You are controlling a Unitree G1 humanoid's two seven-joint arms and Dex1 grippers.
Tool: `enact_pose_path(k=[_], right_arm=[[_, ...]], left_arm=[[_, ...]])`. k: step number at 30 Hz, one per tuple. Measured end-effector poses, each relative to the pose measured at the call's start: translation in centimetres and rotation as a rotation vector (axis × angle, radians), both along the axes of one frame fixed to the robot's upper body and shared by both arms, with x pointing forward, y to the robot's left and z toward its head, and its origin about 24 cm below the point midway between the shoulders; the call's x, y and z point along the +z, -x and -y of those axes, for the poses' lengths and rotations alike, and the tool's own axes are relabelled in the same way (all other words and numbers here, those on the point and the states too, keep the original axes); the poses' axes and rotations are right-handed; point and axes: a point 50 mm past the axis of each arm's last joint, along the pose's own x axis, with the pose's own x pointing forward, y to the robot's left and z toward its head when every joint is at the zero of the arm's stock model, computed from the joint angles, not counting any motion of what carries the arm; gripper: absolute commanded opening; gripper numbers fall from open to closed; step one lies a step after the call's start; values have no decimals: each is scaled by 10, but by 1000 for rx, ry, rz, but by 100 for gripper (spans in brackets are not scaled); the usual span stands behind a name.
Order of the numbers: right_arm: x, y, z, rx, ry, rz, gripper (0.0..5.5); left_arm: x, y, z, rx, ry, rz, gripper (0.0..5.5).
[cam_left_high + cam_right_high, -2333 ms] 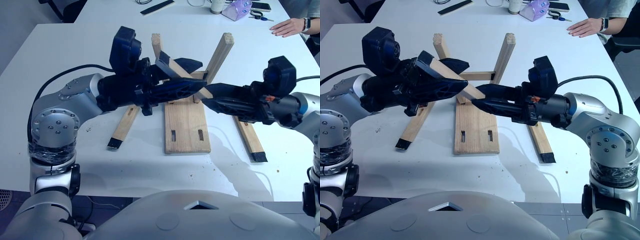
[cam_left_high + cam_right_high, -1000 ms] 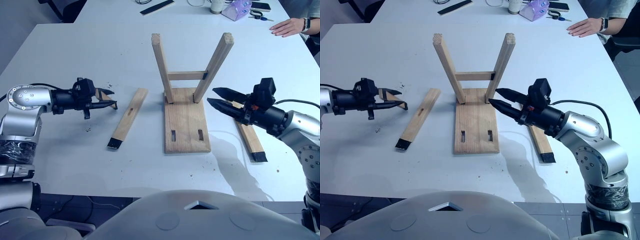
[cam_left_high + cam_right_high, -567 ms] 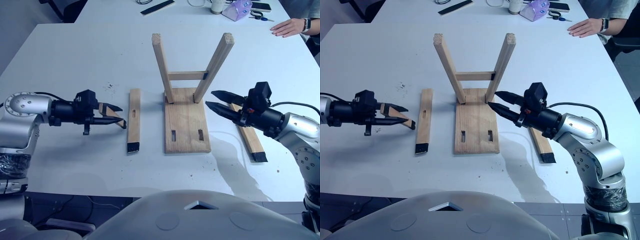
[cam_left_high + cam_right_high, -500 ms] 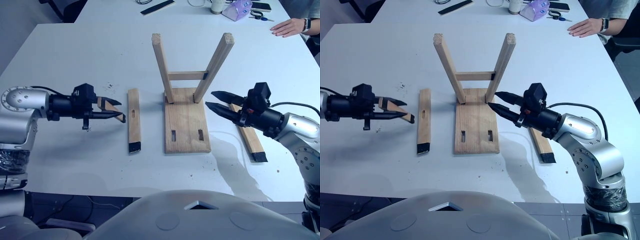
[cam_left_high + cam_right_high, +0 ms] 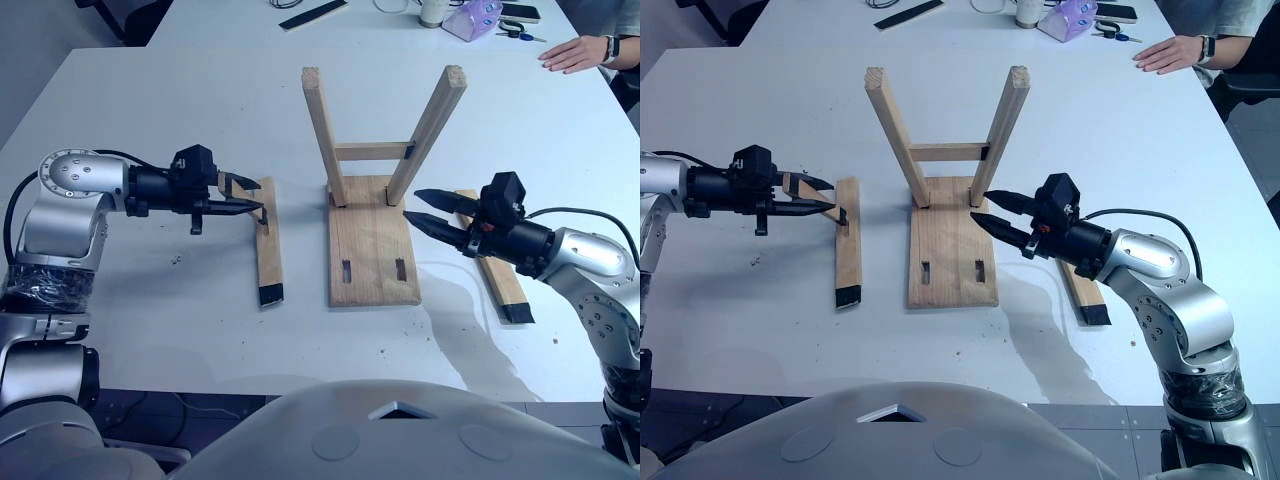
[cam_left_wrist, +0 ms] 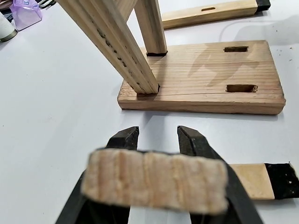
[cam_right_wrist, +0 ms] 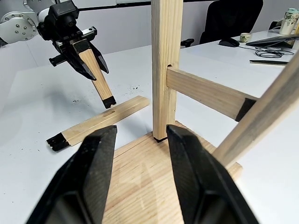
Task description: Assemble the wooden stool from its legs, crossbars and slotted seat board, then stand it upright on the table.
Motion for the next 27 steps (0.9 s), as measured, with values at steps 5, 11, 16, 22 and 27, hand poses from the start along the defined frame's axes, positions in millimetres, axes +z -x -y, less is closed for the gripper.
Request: enact_pose_path(k=[5,11,16,22,27], right_arm=[[-1,0,-1,2,2,-1,194],[-2,0,-2,-2,3,-1,194],[-4,1,-4,-3,6,1,194],[-9,3,-5,-7,17,-6,194],[-9,3,-5,-8,19,-2,194]], left_arm=[[-5,0,3,-17,-3,-10,133],[-10,2,6,-45,-25,-33,133],[-12,3,3,-45,-73,-43,133],[-12,0,1,-14,-74,-53,133],[-14,-2,1,-6,-78,-69,133]])
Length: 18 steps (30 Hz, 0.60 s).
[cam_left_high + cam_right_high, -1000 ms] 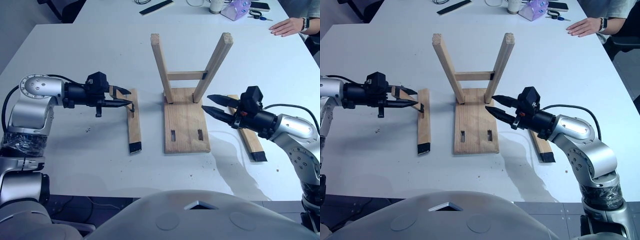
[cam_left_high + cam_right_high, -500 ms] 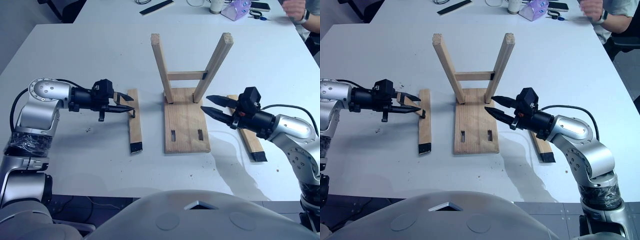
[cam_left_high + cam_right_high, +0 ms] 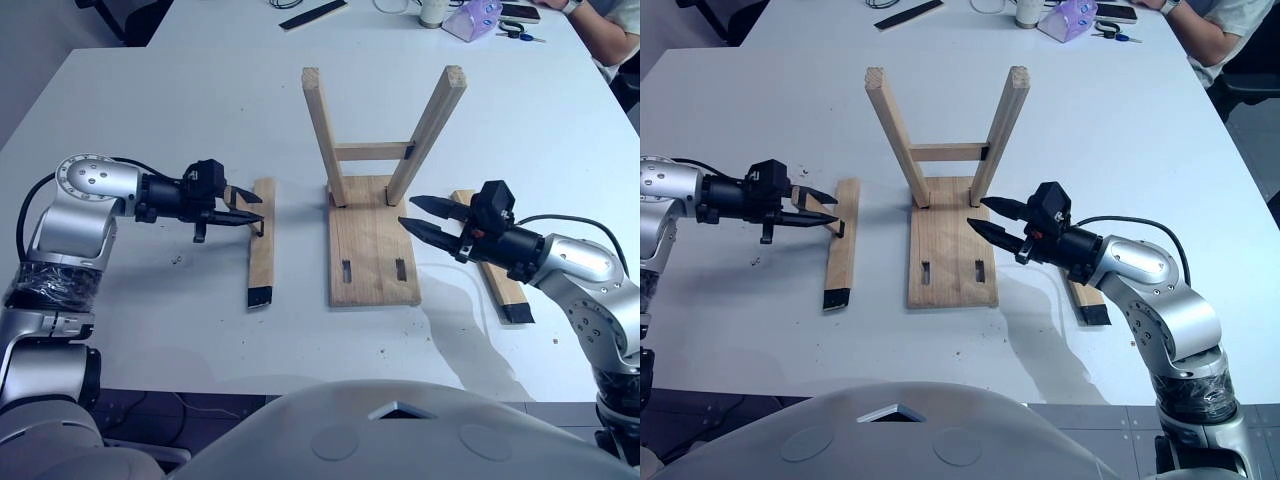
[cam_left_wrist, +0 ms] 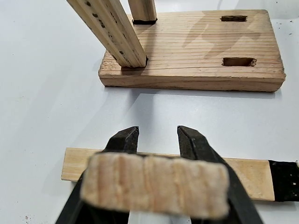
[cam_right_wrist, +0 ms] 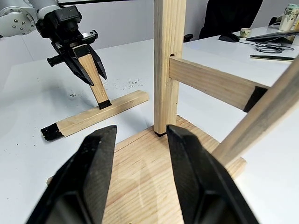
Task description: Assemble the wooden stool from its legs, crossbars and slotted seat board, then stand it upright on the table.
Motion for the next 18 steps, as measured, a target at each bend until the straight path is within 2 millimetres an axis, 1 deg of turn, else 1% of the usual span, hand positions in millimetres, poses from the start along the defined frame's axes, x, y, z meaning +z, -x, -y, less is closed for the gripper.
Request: enact_pose_path(k=[9,13,18], right_arm=[[-1,1,-2,5,10,12,194],[-2,1,-3,9,12,10,194],[-2,1,-3,12,13,10,194]], left_arm=[[-7,-12,6,-9,5,-56,133],[-10,-13,5,0,28,-63,133],[-16,-12,11,4,75,-52,133]])
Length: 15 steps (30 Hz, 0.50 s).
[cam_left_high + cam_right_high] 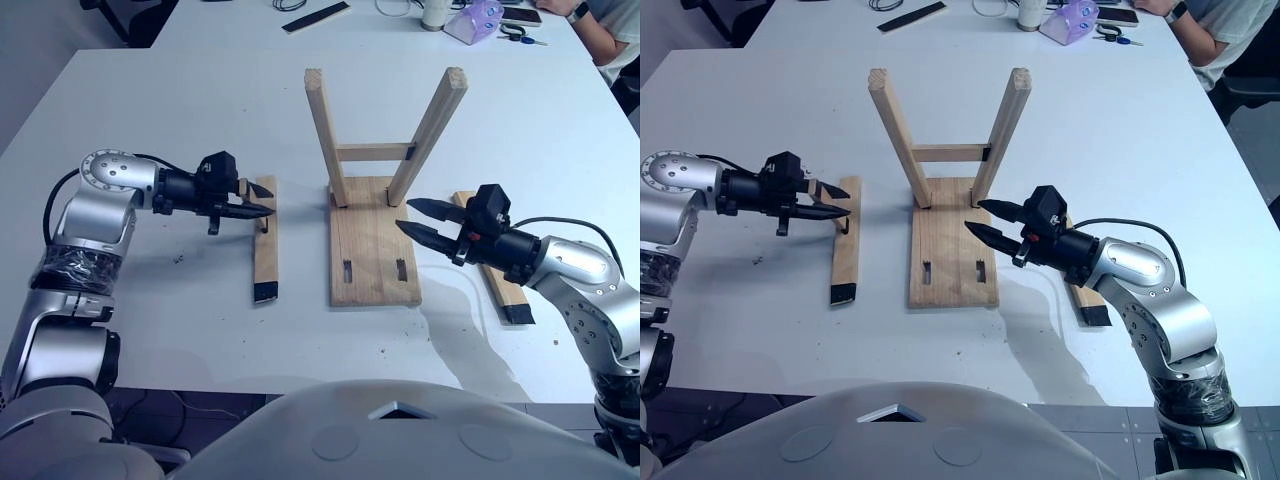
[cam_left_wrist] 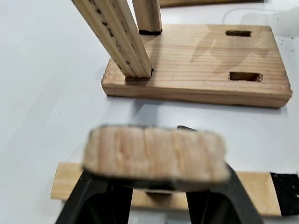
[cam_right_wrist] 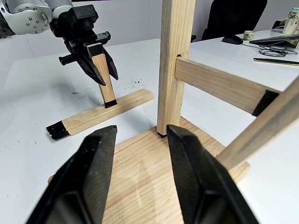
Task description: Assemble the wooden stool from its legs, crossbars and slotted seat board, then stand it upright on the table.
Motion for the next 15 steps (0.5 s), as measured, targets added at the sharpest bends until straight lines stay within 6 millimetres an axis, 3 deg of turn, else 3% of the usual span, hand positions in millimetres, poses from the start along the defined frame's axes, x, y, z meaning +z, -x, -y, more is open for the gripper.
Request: enact_pose_path(k=[5,7,8,10,15], right_arm=[[0,0,0,1,1,-1,194],[0,0,0,2,2,-1,198],[0,0,0,3,2,0,198],[0,0,0,3,4,0,198],[0,0,0,6,7,-1,198]], left_arm=[[-6,1,3,54,74,0,133],[-8,0,5,82,94,-3,174],[-15,-1,4,125,77,-19,189],[-48,10,-1,199,41,-126,217],[-60,15,5,224,93,-94,286]])
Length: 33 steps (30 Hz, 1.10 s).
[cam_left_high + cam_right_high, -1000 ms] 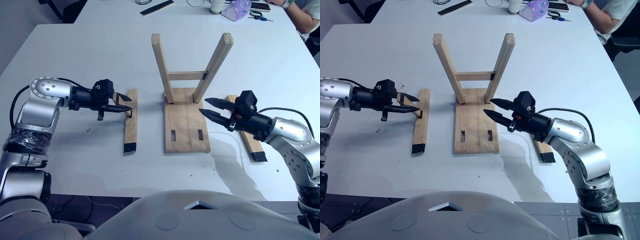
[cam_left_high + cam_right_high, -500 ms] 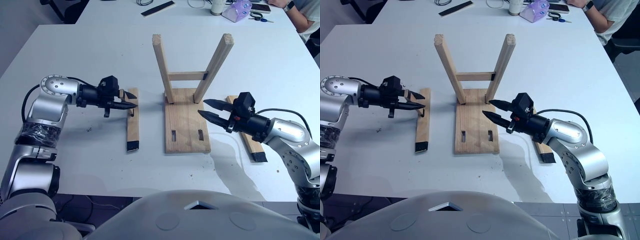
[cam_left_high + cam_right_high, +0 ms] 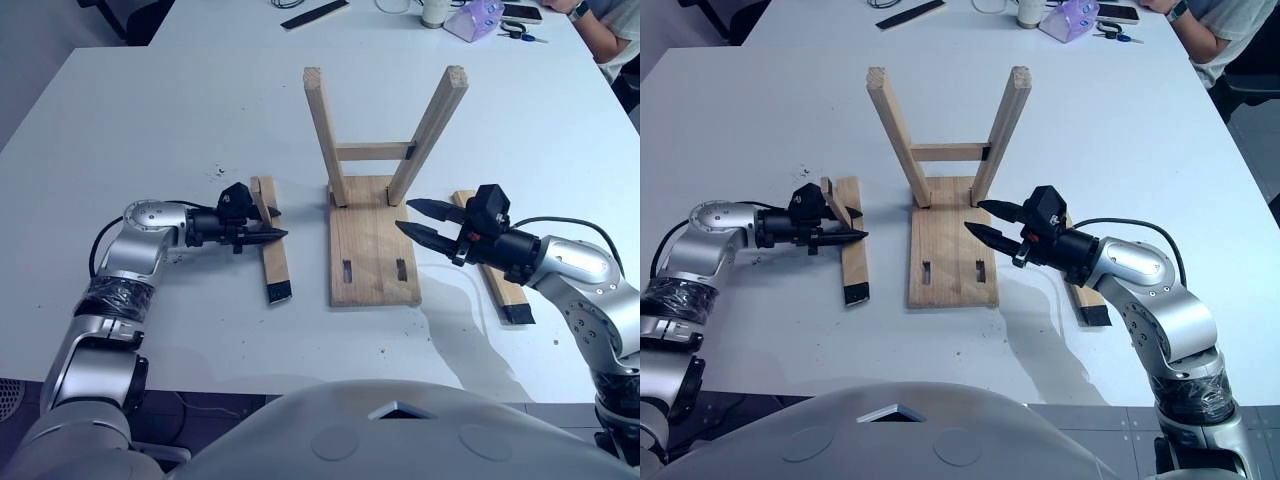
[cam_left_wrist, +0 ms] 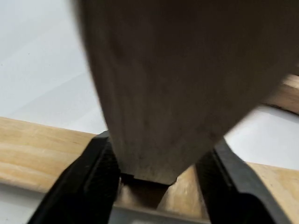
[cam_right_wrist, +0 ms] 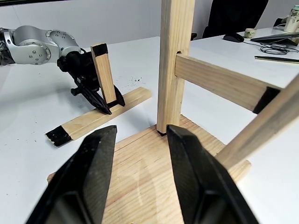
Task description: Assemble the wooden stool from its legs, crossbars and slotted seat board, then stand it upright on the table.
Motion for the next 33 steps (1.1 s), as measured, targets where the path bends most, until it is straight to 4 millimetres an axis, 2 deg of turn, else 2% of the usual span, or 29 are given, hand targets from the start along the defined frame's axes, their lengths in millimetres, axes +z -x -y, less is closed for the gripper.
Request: enact_pose_path(k=[5,8,10,12,16,20,22,24,33], right_arm=[[0,0,1,2,7,0,198],[0,0,2,8,10,-2,198],[0,-1,2,10,11,-2,198],[0,-1,3,10,11,0,198],[1,-1,4,6,11,2,198],[1,-2,4,5,10,3,198],[1,-2,4,5,8,4,198],[2,-2,3,5,8,7,198],[2,-5,3,6,9,11,198]], left_arm=[[-3,7,-3,36,40,20,286],[3,10,-13,99,85,17,286],[23,7,-18,128,126,70,286],[54,3,-18,129,188,155,286],[103,2,-7,74,290,256,286],[140,-4,2,62,369,332,286],[151,-7,7,69,389,354,286],[158,-10,10,80,407,372,286],[160,-13,14,104,444,366,286]])
